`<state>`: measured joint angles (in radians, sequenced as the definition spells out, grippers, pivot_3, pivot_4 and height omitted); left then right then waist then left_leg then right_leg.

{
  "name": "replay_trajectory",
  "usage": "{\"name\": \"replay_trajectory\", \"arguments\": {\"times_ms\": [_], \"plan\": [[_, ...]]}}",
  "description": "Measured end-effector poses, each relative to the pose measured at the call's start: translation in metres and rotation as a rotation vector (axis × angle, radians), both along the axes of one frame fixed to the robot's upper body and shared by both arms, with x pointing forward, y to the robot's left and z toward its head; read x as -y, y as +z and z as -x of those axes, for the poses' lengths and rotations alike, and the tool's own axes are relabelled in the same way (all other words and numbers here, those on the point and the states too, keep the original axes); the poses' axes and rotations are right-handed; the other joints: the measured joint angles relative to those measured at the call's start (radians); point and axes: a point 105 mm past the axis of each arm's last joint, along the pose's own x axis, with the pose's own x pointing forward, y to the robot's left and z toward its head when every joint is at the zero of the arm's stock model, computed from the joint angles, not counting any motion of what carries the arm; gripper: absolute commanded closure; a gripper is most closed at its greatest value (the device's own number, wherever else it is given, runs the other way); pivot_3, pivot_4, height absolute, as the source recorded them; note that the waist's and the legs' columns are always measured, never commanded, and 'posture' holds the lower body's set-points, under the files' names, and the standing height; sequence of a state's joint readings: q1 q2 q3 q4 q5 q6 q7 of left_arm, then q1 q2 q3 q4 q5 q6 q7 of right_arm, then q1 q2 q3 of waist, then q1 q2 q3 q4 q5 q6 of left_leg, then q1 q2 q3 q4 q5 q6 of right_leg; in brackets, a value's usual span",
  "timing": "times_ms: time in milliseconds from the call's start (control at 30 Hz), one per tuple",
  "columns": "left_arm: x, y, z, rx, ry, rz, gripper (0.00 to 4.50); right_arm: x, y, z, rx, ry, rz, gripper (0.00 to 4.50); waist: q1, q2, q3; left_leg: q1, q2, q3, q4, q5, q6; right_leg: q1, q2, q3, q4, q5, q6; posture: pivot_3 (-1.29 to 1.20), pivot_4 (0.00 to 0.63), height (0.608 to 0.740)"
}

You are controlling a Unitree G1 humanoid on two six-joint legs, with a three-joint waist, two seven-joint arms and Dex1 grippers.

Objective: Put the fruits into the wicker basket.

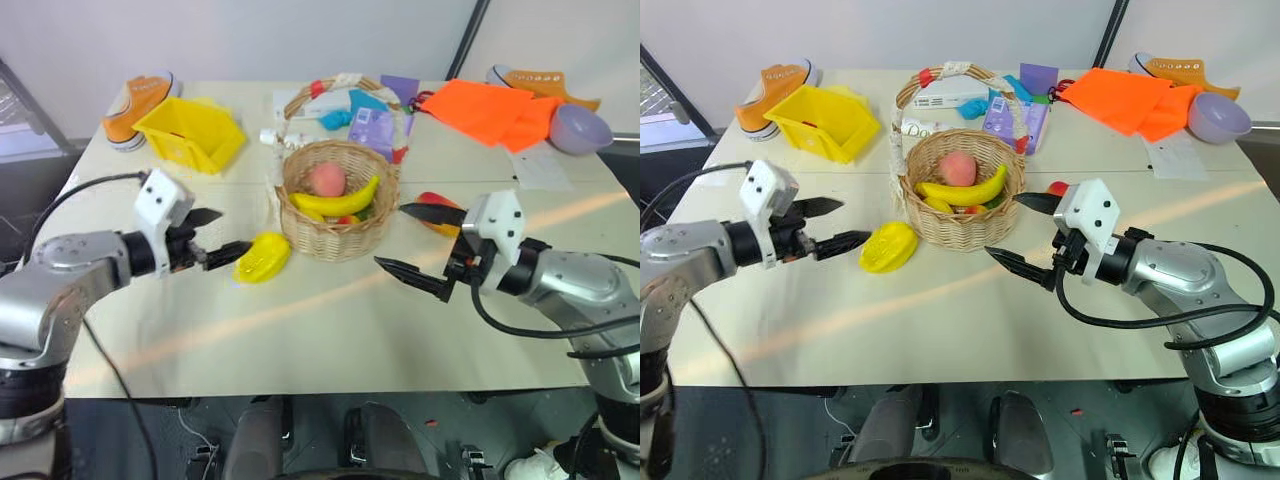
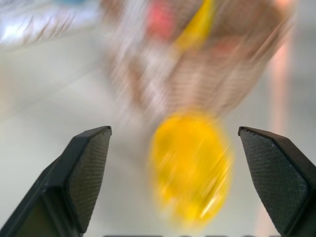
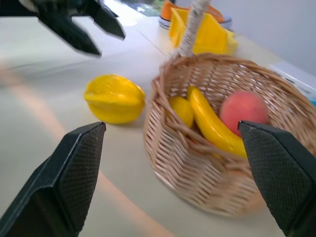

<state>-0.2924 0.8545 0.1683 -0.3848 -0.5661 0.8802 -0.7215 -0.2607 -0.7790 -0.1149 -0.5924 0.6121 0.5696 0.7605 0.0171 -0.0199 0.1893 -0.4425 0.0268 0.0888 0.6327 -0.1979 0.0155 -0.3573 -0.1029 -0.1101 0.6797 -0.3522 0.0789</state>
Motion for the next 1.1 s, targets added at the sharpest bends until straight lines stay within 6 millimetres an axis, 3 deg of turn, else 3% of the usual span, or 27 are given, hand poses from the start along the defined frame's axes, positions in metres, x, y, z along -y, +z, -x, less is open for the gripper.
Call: {"name": "replay_trajectory", "arguments": {"times_ms": [300, 500, 600, 633, 700, 800, 900, 1000, 1100], "plan": [[0.032, -0.024, -0.005, -0.032, -0.116, -0.049, 0.01, -0.008, 0.002, 0.004, -0.006, 0.038, -0.003, 0.00, -0.005, 0.000, 0.000, 0.000, 0.001, 0.000, -0.001, 0.000, 0.000, -0.001, 0.000, 0.000, -0.001, 0.000, 0.000, 0.00, 0.150, 0.715], [0.041, -0.048, -0.010, -0.078, -0.132, -0.122, 0.01, -0.011, 0.003, 0.007, 0.000, 0.032, -0.011, 0.00, -0.005, 0.001, 0.001, 0.000, 0.000, 0.001, -0.001, 0.000, 0.001, -0.001, 0.001, 0.000, -0.001, 0.000, 0.000, 0.00, 0.150, 0.715], [0.042, -0.055, -0.016, -0.091, -0.109, -0.120, 1.25, -0.011, 0.000, 0.008, -0.008, 0.022, -0.014, 0.00, -0.004, 0.001, 0.001, 0.000, 0.000, 0.000, -0.001, 0.000, 0.001, 0.000, 0.000, 0.000, -0.001, 0.000, 0.000, 0.00, 0.150, 0.715], [0.043, -0.052, -0.019, -0.080, -0.103, -0.113, 1.73, -0.011, 0.000, 0.008, -0.010, 0.020, -0.015, 0.00, -0.004, 0.001, 0.001, -0.001, 0.000, 0.000, 0.000, 0.000, 0.001, 0.000, 0.000, 0.000, -0.001, 0.000, 0.000, 0.00, 0.150, 0.715], [0.044, -0.048, -0.021, -0.062, -0.105, -0.109, 2.14, -0.012, 0.001, 0.010, -0.006, 0.021, -0.016, 0.00, -0.005, 0.001, 0.001, 0.000, 0.000, 0.001, 0.000, 0.000, 0.001, 0.000, 0.000, 0.000, -0.001, 0.000, 0.000, 0.00, 0.150, 0.715], [0.043, -0.041, -0.018, -0.049, -0.119, -0.074, 2.14, -0.013, 0.000, 0.010, -0.014, 0.020, -0.018, 0.00, -0.007, 0.001, 0.001, 0.000, 0.001, 0.000, -0.001, 0.000, 0.001, -0.001, 0.001, 0.000, -0.001, 0.000, 0.000, 0.00, 0.150, 0.715], [0.037, -0.022, -0.009, -0.020, -0.148, -0.002, 2.14, -0.012, 0.000, 0.011, -0.016, 0.017, -0.017, 0.00, -0.009, 0.001, 0.001, 0.000, 0.001, 0.000, -0.001, 0.000, 0.000, -0.001, 0.001, 0.000, 0.000, 0.000, 0.000, 0.00, 0.150, 0.715], [0.033, 0.011, 0.002, 0.012, -0.188, 0.090, 2.14, -0.011, 0.000, 0.011, -0.016, 0.016, -0.012, 0.00, -0.006, 0.002, 0.001, 0.000, 0.001, 0.000, 0.000, 0.000, 0.000, -0.001, 0.000, 0.000, 0.000, 0.000, 0.000, 0.00, 0.150, 0.715], [0.048, 0.046, 0.012, 0.077, -0.281, 0.148, 2.14, -0.008, 0.001, 0.008, -0.016, 0.014, -0.002, 0.00, -0.002, 0.001, 0.001, 0.000, 0.000, 0.000, 0.001, 0.000, 0.000, 0.001, 0.000, 0.000, 0.000, 0.000, 0.000, 0.00, 0.150, 0.715]]}}
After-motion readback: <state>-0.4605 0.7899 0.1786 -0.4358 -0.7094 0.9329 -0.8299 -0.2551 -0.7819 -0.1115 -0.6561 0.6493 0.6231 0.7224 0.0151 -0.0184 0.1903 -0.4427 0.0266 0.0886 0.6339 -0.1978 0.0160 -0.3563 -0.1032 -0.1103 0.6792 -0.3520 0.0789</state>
